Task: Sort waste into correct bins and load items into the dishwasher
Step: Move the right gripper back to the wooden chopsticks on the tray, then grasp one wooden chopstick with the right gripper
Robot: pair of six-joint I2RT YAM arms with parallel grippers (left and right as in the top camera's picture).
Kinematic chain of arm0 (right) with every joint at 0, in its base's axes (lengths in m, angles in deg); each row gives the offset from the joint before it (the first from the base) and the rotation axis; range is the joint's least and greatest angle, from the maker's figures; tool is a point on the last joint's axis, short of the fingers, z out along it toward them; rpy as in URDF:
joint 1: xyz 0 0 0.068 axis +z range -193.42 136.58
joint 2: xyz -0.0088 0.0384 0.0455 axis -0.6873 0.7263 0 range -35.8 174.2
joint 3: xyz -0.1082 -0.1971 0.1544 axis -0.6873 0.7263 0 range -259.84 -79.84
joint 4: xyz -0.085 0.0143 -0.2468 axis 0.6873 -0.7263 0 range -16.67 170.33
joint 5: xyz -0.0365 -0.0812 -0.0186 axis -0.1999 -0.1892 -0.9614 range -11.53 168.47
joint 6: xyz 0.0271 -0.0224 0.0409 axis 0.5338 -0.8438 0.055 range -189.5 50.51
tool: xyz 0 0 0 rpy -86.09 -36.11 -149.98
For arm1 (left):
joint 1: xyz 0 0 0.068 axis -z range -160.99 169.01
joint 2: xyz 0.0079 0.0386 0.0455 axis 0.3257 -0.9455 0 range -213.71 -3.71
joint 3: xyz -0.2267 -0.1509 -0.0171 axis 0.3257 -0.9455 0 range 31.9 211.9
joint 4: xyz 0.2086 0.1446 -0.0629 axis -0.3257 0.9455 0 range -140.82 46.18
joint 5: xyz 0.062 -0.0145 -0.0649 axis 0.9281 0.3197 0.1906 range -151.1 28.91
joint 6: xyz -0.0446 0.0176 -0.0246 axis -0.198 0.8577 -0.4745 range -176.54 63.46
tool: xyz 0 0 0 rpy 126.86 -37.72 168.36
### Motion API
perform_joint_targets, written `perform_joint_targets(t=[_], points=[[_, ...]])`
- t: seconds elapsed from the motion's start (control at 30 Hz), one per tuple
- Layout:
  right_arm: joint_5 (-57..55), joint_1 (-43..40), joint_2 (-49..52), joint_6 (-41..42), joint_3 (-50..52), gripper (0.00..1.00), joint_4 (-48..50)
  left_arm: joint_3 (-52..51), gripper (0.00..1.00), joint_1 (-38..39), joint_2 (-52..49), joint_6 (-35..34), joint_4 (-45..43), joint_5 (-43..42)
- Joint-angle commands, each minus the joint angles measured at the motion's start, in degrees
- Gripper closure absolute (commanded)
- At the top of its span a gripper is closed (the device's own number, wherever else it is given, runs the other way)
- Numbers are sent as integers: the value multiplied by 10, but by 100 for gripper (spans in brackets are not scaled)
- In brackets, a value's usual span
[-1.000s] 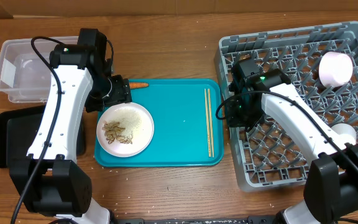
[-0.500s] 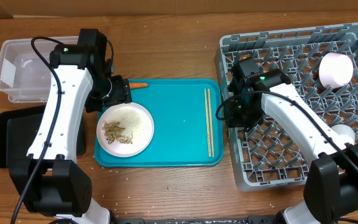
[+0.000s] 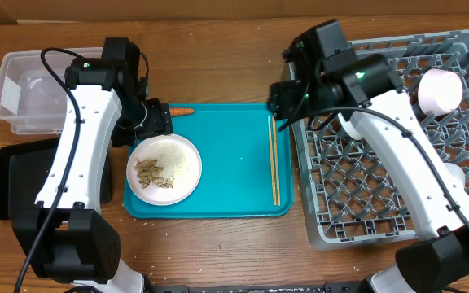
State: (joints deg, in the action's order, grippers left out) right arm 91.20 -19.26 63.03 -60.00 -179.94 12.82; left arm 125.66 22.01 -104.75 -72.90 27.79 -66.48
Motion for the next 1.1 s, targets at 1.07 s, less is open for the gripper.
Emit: perform_joint_targets(t=[1.07], points=[[-67,103,87,118,277,31,176,9,21,4,14,-4,-3,-5]])
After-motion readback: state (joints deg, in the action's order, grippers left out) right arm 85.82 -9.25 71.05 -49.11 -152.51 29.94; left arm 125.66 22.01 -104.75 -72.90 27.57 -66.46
